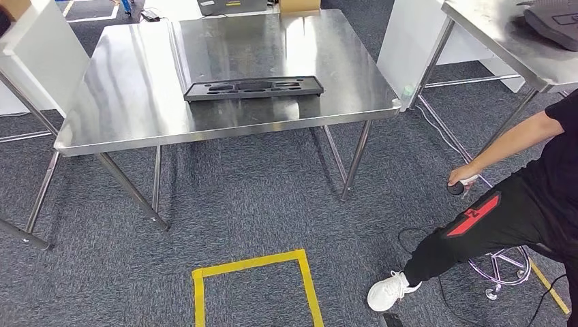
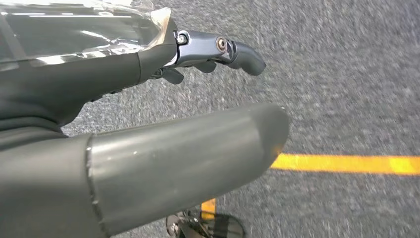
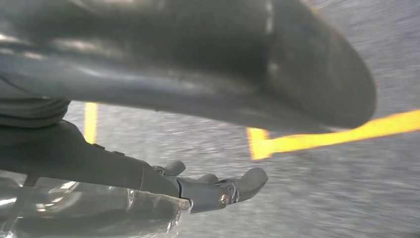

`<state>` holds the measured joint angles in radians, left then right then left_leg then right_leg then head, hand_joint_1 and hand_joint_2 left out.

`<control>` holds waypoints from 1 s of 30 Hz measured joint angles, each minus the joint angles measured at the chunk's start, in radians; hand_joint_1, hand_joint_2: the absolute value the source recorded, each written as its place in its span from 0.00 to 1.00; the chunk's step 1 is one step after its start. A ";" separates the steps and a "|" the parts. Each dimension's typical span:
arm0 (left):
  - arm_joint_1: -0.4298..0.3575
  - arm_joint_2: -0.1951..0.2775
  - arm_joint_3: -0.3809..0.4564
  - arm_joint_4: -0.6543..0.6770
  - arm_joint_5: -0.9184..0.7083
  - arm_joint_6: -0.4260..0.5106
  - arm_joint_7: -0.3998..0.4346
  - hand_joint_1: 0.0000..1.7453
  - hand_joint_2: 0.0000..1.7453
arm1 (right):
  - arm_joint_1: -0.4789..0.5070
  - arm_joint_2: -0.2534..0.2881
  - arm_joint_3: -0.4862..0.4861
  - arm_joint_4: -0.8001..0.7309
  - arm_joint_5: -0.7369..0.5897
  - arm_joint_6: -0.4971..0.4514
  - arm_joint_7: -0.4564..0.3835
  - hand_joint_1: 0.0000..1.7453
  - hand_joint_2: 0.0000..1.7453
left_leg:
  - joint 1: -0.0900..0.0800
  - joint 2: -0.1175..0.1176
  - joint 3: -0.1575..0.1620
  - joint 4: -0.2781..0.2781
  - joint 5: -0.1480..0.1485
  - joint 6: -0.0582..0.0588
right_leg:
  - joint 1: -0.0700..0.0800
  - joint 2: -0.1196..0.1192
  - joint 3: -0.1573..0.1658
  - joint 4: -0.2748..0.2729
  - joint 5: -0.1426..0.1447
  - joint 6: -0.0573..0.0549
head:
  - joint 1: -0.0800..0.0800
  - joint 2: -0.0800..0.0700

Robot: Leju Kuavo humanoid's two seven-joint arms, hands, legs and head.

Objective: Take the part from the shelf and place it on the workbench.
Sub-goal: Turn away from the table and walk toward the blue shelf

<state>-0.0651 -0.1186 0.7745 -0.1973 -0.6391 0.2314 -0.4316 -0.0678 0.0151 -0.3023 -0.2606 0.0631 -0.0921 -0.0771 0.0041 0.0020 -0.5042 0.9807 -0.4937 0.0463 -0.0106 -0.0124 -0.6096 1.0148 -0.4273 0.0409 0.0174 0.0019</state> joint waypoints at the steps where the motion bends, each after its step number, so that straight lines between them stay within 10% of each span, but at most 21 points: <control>1: 0.000 0.000 0.000 0.000 -0.003 -0.001 0.000 0.00 0.00 | 0.004 -0.001 -0.003 0.010 -0.001 -0.011 0.021 0.00 0.00 | 0.001 0.002 -0.014 -0.005 0.015 0.007 | 0.001 0.002 -0.014 0.034 -0.036 -0.005 | 0.002 0.000; 4: 0.000 0.002 0.000 0.000 -0.023 -0.010 0.000 0.00 0.00 | 0.012 -0.001 -0.018 0.028 -0.016 -0.038 0.060 0.00 0.00 | -0.002 0.006 -0.065 -0.004 0.055 0.015 | -0.002 0.007 -0.056 0.214 -0.168 -0.018 | 0.008 0.000; 6: 0.000 0.002 -0.001 0.000 -0.034 -0.018 -0.001 0.00 0.00 | 0.014 -0.002 -0.030 0.034 -0.030 -0.044 0.060 0.00 0.00 | -0.002 0.010 -0.099 -0.002 0.083 0.012 | -0.003 0.007 -0.038 0.272 -0.168 0.000 | 0.009 0.000; 9: -0.002 0.003 -0.002 0.000 -0.041 -0.023 -0.001 0.00 0.00 | 0.012 -0.004 -0.046 0.037 -0.036 -0.043 0.039 0.00 0.00 | -0.003 0.013 -0.144 0.003 0.124 0.000 | -0.003 0.007 0.120 0.106 -0.116 0.023 | 0.010 0.000; 12: -0.003 0.006 -0.002 0.000 -0.047 -0.023 -0.001 0.00 0.00 | 0.009 -0.005 -0.054 0.040 -0.034 -0.034 0.018 0.00 0.00 | -0.008 0.013 -0.163 0.004 0.160 -0.014 | 0.003 0.011 0.233 -0.081 -0.146 0.004 | 0.008 0.000; 15: 0.001 0.014 -0.002 0.000 -0.051 -0.021 -0.002 0.00 0.00 | 0.010 -0.003 -0.061 0.046 -0.033 -0.031 0.012 0.00 0.00 | -0.001 0.010 -0.175 0.015 0.148 -0.031 | -0.004 0.007 0.210 -0.080 -0.129 -0.024 | 0.005 0.000; 19: 0.004 0.018 -0.002 0.000 -0.052 -0.021 -0.002 0.00 0.00 | 0.011 -0.002 -0.066 0.049 -0.033 -0.031 0.011 0.00 0.00 | 0.008 0.005 -0.213 0.232 -0.050 -0.053 | -0.005 -0.001 0.161 -0.073 -0.086 -0.050 | 0.000 0.000; 21: 0.004 0.020 -0.003 0.000 -0.054 -0.020 -0.002 0.00 0.00 | 0.011 -0.002 -0.068 0.051 -0.031 -0.032 0.015 0.00 0.00 | 0.010 0.005 -0.201 0.302 -0.055 -0.057 | -0.004 -0.001 0.132 -0.060 -0.070 -0.046 | -0.001 0.000; 26: 0.000 0.021 -0.007 0.000 -0.072 -0.021 -0.003 0.00 0.00 | 0.010 0.002 -0.069 0.053 -0.025 -0.044 0.042 0.00 0.00 | 0.009 -0.004 -0.014 0.068 -0.006 -0.045 | -0.002 -0.002 0.066 -0.021 -0.045 -0.021 | -0.001 0.000; 30: -0.002 0.021 -0.014 0.001 -0.087 -0.024 0.003 0.00 0.00 | 0.008 0.004 -0.069 0.057 -0.011 -0.050 0.059 0.00 0.00 | 0.003 -0.003 -0.005 0.013 -0.004 -0.024 | -0.001 -0.002 0.043 -0.006 -0.041 0.004 | 0.000 0.000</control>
<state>-0.0670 -0.0978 0.7608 -0.1966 -0.7265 0.2075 -0.4289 -0.0597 0.0193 -0.3711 -0.2039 0.0521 -0.1417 -0.0185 0.0073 -0.0014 -0.5090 0.9940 -0.4981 0.0223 -0.0115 -0.0141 -0.5669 1.0091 -0.4685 0.0445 0.0173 0.0019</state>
